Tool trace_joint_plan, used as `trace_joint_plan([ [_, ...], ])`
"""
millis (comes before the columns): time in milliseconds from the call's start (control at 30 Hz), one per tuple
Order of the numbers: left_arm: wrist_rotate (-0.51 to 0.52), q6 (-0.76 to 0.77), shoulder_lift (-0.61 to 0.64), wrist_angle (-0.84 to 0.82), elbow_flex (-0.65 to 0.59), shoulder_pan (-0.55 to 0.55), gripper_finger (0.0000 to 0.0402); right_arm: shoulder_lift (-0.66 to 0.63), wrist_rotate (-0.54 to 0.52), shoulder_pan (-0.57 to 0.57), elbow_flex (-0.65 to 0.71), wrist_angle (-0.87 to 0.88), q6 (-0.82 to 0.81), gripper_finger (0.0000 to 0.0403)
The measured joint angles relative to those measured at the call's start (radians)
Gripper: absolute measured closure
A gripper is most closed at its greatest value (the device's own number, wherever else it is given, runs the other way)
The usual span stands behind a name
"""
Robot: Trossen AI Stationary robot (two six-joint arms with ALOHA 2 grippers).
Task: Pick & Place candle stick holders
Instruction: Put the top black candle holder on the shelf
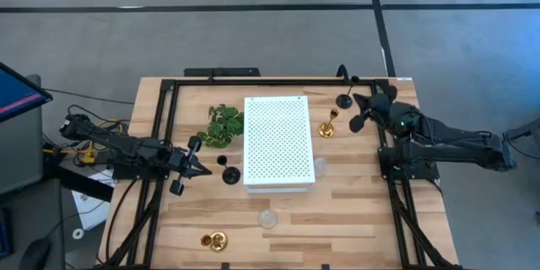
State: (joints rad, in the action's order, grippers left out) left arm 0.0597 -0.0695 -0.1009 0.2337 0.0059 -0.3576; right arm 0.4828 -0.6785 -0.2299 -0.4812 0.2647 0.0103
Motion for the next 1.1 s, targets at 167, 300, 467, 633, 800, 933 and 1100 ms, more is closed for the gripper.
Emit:
trace_joint_plan([
  [167, 0.000, 0.000, 0.000, 0.000, 0.000, 0.000, 0.0396, 0.082, 0.120, -0.110, -0.086, 0.023, 0.050, 0.0403],
  [300, 0.000, 0.000, 0.000, -0.001, 0.000, 0.000, 0.0396, 0.109, 0.423, -0.240, -0.077, -0.008, 0.039, 0.0403],
  [467, 0.000, 0.000, 0.000, -0.002, 0.000, 0.000, 0.0396, 0.169, 0.550, -0.395, -0.037, -0.012, 0.034, 0.0403],
  [633, 0.000, 0.000, 0.000, -0.006, 0.000, 0.000, 0.0396, 0.199, 0.669, -0.536, 0.023, -0.065, 0.033, 0.0403],
  [800, 0.000, 0.000, 0.000, -0.007, 0.000, 0.000, 0.0396, 0.184, 0.732, -0.633, 0.082, -0.058, 0.003, 0.0403],
  [933, 0.000, 0.000, 0.000, -0.008, 0.000, 0.000, 0.0396, 0.169, 0.734, -0.665, 0.098, 0.029, -0.038, 0.0403],
  [1100, 0.000, 0.000, 0.000, -0.008, 0.000, 0.000, 0.0396, 0.172, 0.734, -0.665, 0.098, -0.002, -0.053, 0.0403],
])
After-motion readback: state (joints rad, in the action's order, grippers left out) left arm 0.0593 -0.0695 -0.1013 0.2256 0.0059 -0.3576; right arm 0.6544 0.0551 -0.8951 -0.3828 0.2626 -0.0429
